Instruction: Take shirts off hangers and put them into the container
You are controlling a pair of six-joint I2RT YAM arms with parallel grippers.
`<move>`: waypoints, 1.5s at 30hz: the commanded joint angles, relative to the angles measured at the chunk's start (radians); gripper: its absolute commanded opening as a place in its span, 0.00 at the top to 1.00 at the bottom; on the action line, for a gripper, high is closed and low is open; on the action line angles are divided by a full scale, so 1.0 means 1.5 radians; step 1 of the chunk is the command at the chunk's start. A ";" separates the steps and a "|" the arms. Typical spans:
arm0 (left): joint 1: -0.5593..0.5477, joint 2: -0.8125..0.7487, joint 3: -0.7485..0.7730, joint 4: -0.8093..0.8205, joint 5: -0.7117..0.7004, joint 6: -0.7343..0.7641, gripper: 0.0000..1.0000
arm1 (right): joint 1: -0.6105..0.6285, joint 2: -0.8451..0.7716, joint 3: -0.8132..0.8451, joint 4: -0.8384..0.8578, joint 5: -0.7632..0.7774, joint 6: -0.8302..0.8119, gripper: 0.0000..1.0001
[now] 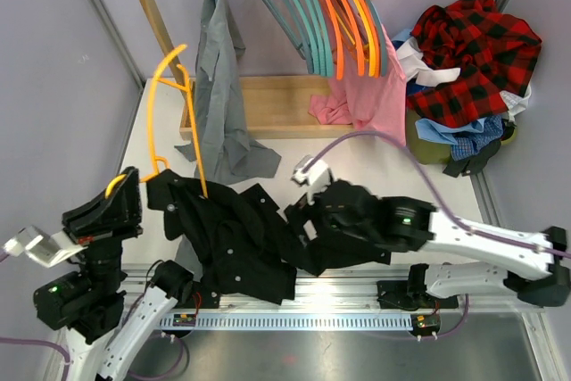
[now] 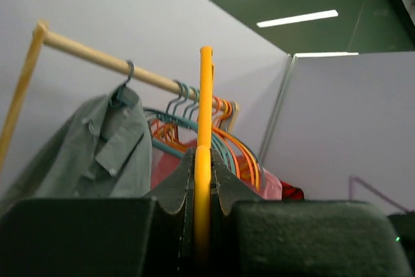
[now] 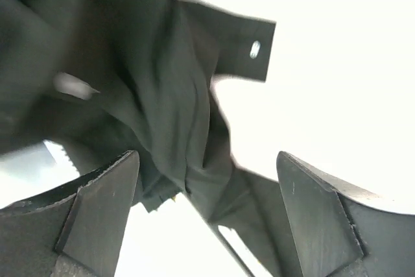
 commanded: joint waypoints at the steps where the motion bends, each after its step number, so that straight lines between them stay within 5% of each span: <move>1: 0.002 -0.016 -0.053 -0.086 0.029 -0.106 1.00 | 0.007 -0.092 -0.005 0.030 0.065 -0.033 0.09; 4: 0.002 -0.020 -0.045 -0.174 0.063 -0.134 1.00 | 0.007 -0.155 -0.009 0.067 0.030 -0.042 0.13; 8: 0.002 0.118 0.050 -0.285 0.245 -0.135 1.00 | 0.007 -0.159 -0.008 0.103 -0.068 -0.046 0.15; 14: 0.002 0.127 0.001 -0.202 0.229 -0.188 1.00 | 0.006 -0.082 0.006 0.137 -0.143 -0.039 0.16; 31: 0.002 0.244 0.021 -0.230 0.351 -0.220 1.00 | 0.006 0.034 0.066 0.180 -0.138 -0.073 0.22; 34: 0.002 0.239 0.013 -0.226 0.349 -0.223 1.00 | 0.007 0.050 0.074 0.189 -0.147 -0.075 0.32; 43: 0.002 0.254 0.000 -0.196 0.367 -0.237 1.00 | 0.006 0.070 0.082 0.194 -0.150 -0.066 1.00; 45: 0.002 0.259 -0.001 -0.198 0.363 -0.226 1.00 | 0.006 0.064 0.079 0.198 -0.164 -0.064 1.00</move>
